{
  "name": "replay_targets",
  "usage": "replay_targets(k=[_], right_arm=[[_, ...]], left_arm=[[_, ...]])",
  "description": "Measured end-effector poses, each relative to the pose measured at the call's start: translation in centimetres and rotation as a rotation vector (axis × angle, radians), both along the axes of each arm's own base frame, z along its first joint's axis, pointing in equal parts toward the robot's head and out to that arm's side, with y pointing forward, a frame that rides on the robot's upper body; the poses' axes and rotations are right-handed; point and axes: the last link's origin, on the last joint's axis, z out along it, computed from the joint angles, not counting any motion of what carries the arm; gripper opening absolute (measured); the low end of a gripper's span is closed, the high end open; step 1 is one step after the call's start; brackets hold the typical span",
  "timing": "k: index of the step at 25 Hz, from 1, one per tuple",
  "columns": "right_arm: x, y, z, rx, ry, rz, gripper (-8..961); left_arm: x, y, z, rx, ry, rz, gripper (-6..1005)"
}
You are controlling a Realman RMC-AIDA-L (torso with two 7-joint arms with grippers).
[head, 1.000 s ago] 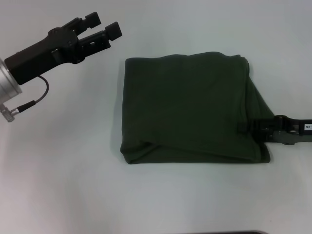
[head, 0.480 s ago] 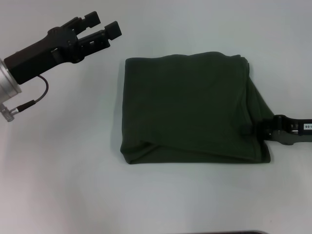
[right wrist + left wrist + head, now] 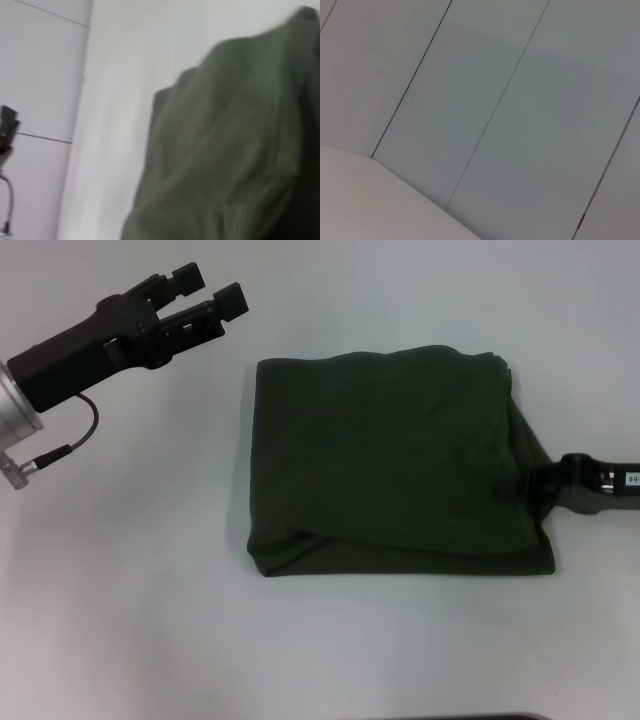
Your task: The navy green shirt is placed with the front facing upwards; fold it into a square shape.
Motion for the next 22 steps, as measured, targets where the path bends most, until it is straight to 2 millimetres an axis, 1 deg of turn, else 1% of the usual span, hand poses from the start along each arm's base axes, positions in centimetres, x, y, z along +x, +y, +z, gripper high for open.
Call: replay_targets(k=[9, 22], right_arm=[[-2.8, 1.3, 0.4, 0.017, 0.089, 0.107, 36], [-5.3, 2.9, 2.4, 0.032, 0.163, 0.201, 35]], left_arm=[[0.0, 0.1, 0.1, 0.003, 0.002, -0.001, 948], [-0.2, 0.1, 0.3, 0.012, -0.006, 0.007, 947]])
